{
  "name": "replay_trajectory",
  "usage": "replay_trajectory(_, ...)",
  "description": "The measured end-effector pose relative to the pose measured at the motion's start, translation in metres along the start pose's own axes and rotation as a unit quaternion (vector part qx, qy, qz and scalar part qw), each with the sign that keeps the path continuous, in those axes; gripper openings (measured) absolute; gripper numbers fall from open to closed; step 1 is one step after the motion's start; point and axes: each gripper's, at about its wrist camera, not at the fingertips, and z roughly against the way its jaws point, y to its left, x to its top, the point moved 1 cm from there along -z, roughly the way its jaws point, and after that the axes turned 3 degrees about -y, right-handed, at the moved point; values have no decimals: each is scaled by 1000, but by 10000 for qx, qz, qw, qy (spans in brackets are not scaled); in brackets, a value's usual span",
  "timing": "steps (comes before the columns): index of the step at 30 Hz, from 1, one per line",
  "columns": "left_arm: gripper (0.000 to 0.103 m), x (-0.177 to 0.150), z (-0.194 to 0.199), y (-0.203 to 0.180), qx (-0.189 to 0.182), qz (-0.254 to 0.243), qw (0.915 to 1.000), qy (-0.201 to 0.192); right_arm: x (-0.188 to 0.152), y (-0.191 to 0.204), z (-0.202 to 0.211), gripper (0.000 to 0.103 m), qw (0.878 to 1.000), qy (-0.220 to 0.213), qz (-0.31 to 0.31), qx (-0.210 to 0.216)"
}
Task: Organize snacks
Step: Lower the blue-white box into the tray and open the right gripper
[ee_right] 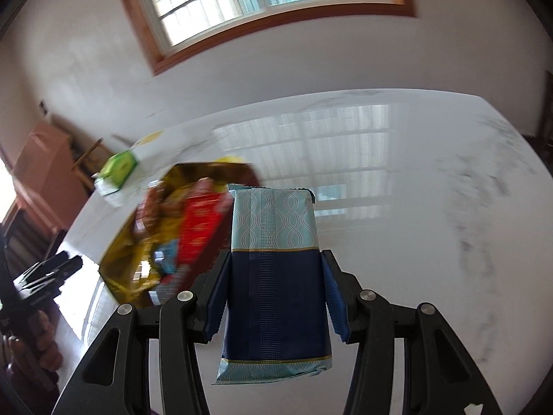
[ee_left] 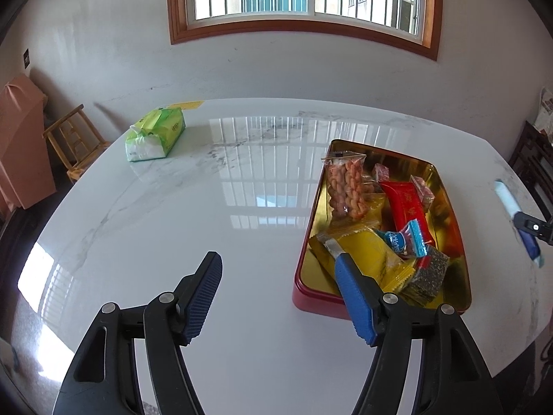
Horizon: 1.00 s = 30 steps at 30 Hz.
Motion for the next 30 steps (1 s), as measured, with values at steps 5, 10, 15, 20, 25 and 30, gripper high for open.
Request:
replay_trajectory(5,70,-2,3,-1,85,-38,10000,-24,6,47,-17,47,9987,106,392,308)
replay_trajectory(10,73,-4,6,3,173,-45,9998,-82,12,71,-36,47,9974,239,487,482)
replay_trajectory(15,74,-6,7,7,193,12,9998,-103,16,86,-53,47,9966,324,541,525)
replay_trajectory(20,74,-6,4,13,151,107,9998,-84,19,95,-69,47,9965,406,511,515)
replay_trajectory(25,74,-7,-1,22,190,285,9994,-11,19,96,-80,47,9969,450,435,480)
replay_trajectory(30,74,-9,-2,26,290,324,9990,-60,17,95,-89,47,9973,480,379,401)
